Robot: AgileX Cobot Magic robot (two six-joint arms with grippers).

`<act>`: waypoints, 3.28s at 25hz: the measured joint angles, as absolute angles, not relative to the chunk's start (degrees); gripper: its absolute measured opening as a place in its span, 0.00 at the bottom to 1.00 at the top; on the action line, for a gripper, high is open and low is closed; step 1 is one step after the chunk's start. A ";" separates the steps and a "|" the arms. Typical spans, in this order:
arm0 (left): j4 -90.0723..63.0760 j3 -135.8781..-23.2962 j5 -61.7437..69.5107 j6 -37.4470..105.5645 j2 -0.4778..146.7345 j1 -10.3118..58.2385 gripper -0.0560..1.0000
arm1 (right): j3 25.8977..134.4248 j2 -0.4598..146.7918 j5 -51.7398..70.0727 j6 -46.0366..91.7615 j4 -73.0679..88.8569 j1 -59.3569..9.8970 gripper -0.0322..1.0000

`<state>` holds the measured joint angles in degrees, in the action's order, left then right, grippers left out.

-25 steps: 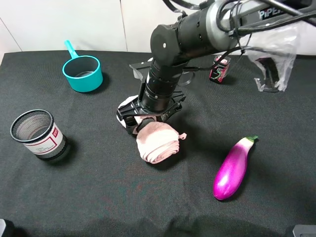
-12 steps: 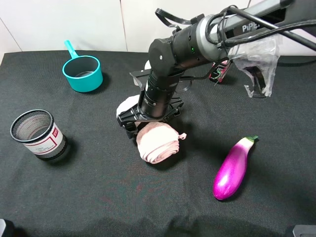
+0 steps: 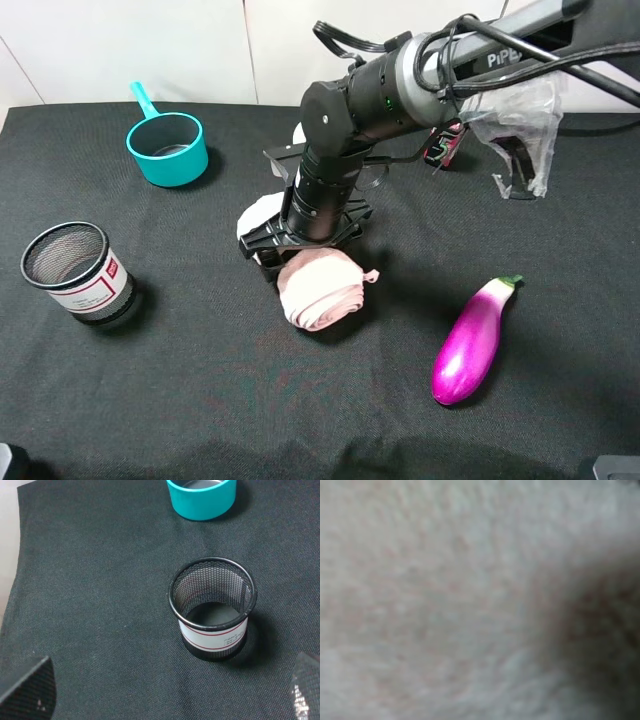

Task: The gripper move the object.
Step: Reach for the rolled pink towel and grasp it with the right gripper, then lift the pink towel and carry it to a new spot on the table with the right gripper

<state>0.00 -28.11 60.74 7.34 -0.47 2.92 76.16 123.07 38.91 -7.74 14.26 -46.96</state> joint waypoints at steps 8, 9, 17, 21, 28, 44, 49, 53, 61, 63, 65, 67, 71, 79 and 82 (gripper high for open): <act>0.00 -28.11 60.74 7.34 -0.47 2.92 0.99 | 76.21 123.07 39.14 -7.68 14.08 -46.96 0.38; 0.00 -28.11 60.74 7.34 -0.47 2.92 0.99 | 76.21 123.07 39.19 -7.68 14.08 -46.96 0.38; 0.00 -28.11 60.74 7.34 -0.47 2.92 0.99 | 76.21 123.07 39.82 -7.68 14.08 -46.96 0.38; 0.00 -28.11 60.74 7.34 -0.47 2.92 0.99 | 76.21 122.40 40.95 -7.68 13.74 -46.96 0.38; 0.00 -28.11 60.74 7.34 -0.47 2.92 0.99 | 76.21 119.03 44.42 -7.95 11.44 -46.96 0.38; 0.00 -28.11 60.74 7.34 -0.47 2.92 0.99 | 78.44 108.40 53.30 -8.75 6.63 -42.50 0.38; 0.00 -28.11 60.74 7.34 -0.47 2.92 0.99 | 78.44 105.00 55.75 -7.12 6.14 -38.81 0.38; 0.00 -28.11 60.74 7.34 -0.47 2.92 0.99 | 78.44 103.50 57.30 -6.22 5.58 -34.63 0.38; 0.00 -28.11 60.74 7.34 -0.47 2.92 0.99 | 78.44 103.43 58.60 -3.49 5.31 -25.89 0.38; 0.00 -28.11 60.74 7.34 -0.47 2.92 0.99 | 78.44 103.43 58.70 -3.12 5.31 -23.85 0.38; 0.00 -28.11 60.74 7.34 -0.47 2.92 0.99 | 78.44 103.43 58.70 -2.65 5.31 -21.63 0.38; 0.00 -28.11 60.74 7.34 -0.47 2.92 0.99 | 78.44 103.43 58.70 -2.31 5.31 -20.46 0.38; 0.00 -28.11 60.74 7.34 -0.47 2.92 0.99 | 78.44 103.43 58.18 -1.91 5.31 -14.51 0.38; 0.00 -28.11 60.74 7.34 -0.47 2.92 0.99 | 81.85 103.49 56.85 -1.42 5.31 -6.33 0.38; 0.00 -28.11 60.74 7.34 -0.47 2.92 0.99 | 84.82 104.69 57.42 -0.83 5.31 -3.96 0.38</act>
